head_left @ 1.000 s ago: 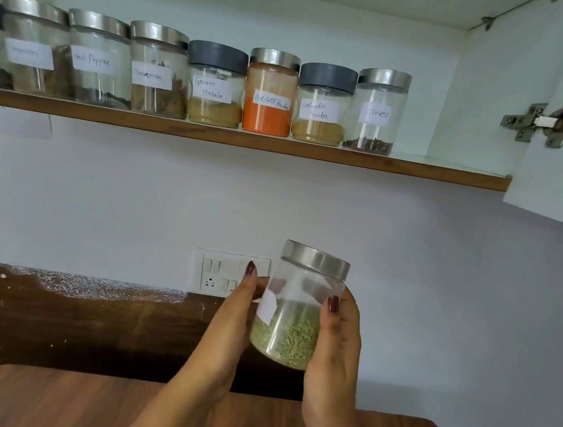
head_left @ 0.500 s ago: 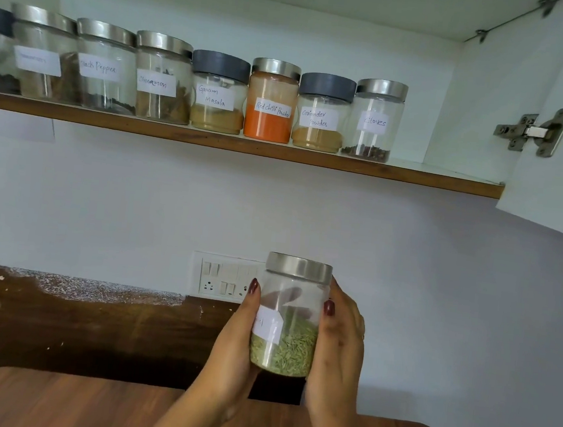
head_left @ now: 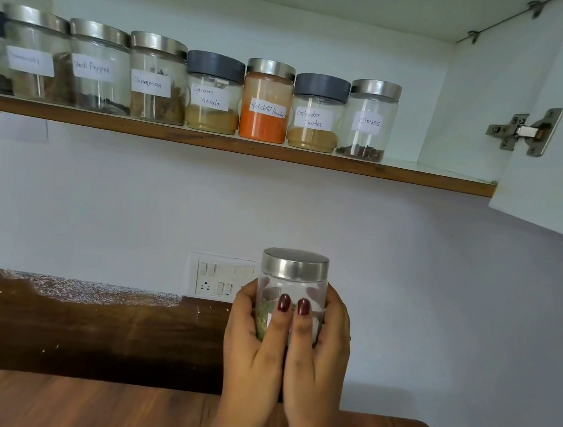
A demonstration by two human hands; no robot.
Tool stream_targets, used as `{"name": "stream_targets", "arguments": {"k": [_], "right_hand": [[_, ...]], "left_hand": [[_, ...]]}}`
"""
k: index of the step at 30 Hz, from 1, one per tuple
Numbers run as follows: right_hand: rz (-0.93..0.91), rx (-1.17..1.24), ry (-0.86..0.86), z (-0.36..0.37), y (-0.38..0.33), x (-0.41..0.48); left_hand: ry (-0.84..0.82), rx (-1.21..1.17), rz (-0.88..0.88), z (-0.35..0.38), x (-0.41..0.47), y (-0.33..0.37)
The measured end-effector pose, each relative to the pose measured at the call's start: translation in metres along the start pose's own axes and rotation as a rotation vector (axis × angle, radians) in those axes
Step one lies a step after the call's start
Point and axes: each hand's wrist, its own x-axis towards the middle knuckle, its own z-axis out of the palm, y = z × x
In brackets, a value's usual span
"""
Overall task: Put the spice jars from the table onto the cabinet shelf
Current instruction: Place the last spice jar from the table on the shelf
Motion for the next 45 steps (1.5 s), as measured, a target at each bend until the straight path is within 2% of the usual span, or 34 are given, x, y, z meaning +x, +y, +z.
{"name": "stream_targets", "arguments": {"k": [6, 11, 16, 23, 27, 35, 45], "right_hand": [[0.084, 0.099, 0.016, 0.0, 0.005, -0.002], [0.233, 0.296, 0.031, -0.005, 0.006, 0.003], [0.223, 0.314, -0.001, -0.002, 0.005, 0.004], [0.231, 0.337, -0.044, -0.007, 0.003, 0.005], [0.304, 0.382, -0.049, -0.019, 0.003, 0.015], [0.528, 0.483, -0.173, -0.027, 0.0, 0.02], [0.452, 0.481, -0.199, -0.03, -0.005, 0.025]], "left_hand": [[-0.047, -0.058, -0.097, -0.003, 0.003, -0.002], [-0.204, -0.097, -0.214, -0.015, 0.02, 0.005], [-0.331, -0.04, -0.289, -0.014, 0.023, -0.001], [-0.281, -0.199, -0.361, -0.011, 0.019, 0.0], [-0.297, -0.242, -0.389, -0.009, 0.017, 0.002], [-0.309, -0.317, -0.461, -0.006, 0.014, 0.007], [-0.326, -0.279, -0.429, 0.0, 0.016, 0.015]]}}
